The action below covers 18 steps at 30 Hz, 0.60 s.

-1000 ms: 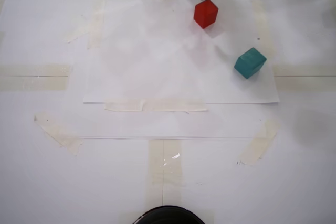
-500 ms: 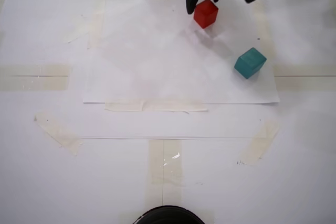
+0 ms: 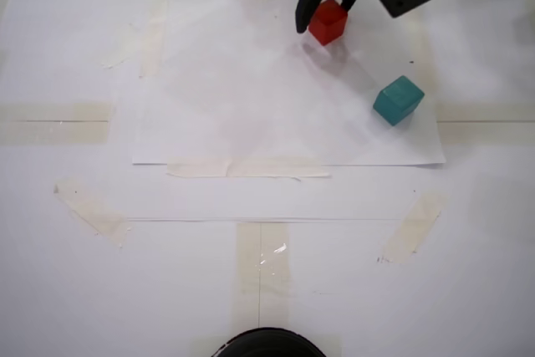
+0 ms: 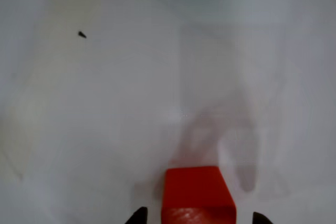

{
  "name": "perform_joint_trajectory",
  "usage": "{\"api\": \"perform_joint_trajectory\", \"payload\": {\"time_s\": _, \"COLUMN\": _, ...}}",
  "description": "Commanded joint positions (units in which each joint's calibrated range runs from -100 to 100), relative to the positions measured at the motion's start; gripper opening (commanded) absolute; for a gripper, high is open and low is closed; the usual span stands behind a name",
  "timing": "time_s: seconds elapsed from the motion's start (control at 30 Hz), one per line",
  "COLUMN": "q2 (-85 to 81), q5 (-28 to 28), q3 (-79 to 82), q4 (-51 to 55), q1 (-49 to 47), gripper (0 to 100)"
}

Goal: Put the red cube on the top of the blue cube.

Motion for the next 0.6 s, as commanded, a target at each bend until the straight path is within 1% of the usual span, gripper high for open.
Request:
{"api": "perform_joint_trajectory", "payload": {"time_s": 0.0, "q2": 0.1, "q5": 0.2, "q3": 0.2, "q4": -2.1, "q1": -0.1, "gripper": 29}}
{"api": "perform_joint_trajectory", "payload": {"time_s": 0.57, "q2": 1.9, "q5": 0.8, "q3": 0.7, "q4": -4.3, "q1": 0.4, "gripper": 28}}
